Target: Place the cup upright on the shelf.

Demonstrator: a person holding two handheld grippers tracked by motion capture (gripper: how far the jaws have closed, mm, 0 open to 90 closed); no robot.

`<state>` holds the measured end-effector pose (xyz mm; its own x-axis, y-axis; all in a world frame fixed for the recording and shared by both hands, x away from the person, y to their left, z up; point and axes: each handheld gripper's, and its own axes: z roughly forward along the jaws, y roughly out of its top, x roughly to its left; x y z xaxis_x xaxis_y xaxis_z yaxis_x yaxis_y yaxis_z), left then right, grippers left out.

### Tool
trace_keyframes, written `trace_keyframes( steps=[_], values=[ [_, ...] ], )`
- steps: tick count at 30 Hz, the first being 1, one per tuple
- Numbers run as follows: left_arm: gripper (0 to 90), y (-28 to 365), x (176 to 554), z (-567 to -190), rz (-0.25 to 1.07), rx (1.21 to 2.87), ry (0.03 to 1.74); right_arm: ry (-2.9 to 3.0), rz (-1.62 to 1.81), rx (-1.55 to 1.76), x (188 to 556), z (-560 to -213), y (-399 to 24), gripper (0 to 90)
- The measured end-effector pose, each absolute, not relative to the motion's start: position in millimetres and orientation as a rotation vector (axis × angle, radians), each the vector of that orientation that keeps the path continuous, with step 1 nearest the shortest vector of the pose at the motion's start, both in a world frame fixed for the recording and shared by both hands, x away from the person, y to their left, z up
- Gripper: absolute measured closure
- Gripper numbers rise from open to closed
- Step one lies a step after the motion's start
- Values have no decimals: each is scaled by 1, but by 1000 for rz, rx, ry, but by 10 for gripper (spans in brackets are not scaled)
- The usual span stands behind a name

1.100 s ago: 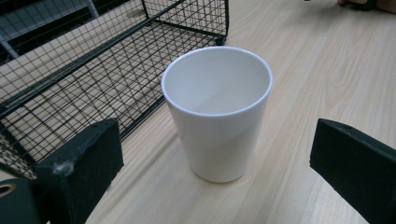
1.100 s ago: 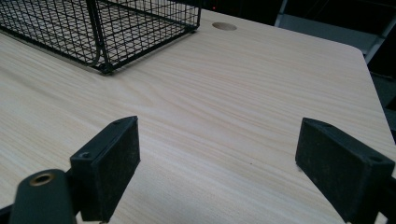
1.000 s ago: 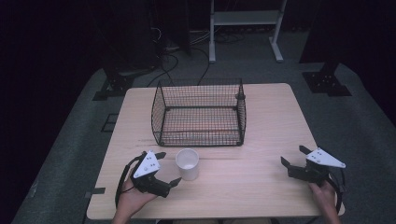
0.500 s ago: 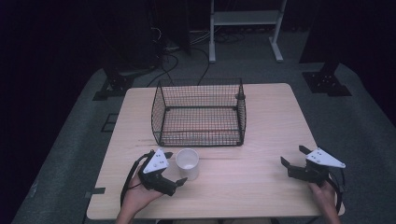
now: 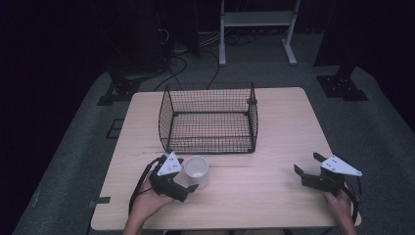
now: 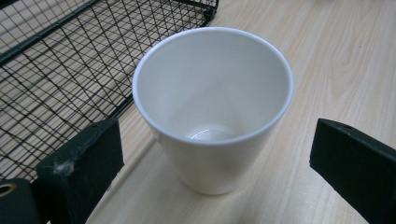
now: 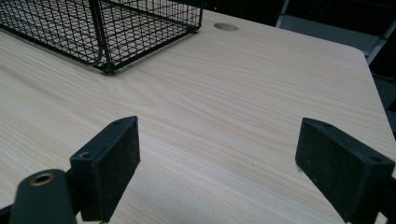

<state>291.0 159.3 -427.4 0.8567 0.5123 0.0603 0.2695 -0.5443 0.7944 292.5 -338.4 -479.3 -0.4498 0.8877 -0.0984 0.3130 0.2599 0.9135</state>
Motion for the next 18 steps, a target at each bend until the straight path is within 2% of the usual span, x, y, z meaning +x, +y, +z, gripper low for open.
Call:
trace_keyframes(
  steps=[18],
  values=[
    [20,148,306,-436,300,2214,580,1906,1169,1084,292,-479,-338,130]
  ],
)
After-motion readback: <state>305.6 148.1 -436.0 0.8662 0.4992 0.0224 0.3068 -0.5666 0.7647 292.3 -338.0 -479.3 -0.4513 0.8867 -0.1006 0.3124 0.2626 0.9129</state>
